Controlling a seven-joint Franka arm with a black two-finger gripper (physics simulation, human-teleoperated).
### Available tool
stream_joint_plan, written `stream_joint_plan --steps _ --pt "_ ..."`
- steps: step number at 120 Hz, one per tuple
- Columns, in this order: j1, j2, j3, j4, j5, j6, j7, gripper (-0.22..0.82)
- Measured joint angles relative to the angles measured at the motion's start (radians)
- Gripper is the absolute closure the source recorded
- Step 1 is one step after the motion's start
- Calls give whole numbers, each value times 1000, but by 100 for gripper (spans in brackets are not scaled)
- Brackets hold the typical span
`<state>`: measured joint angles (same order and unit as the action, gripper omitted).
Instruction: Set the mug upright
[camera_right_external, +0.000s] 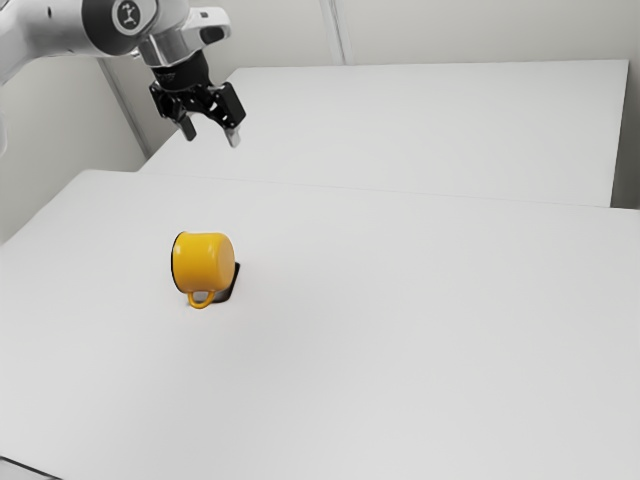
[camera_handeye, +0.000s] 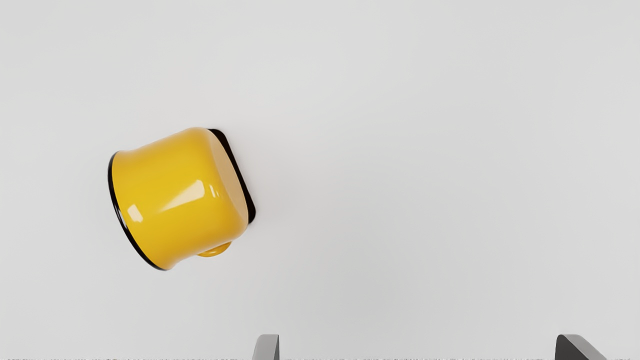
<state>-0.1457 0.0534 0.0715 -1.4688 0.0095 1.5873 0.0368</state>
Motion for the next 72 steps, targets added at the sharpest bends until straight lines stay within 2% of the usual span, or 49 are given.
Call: stream_joint_plan --steps 44,72 --pt "-8 -7 -9 -9 0 -11 -8 0" --pt "-2 -49 -8 -47 -1 -10 -11 0"
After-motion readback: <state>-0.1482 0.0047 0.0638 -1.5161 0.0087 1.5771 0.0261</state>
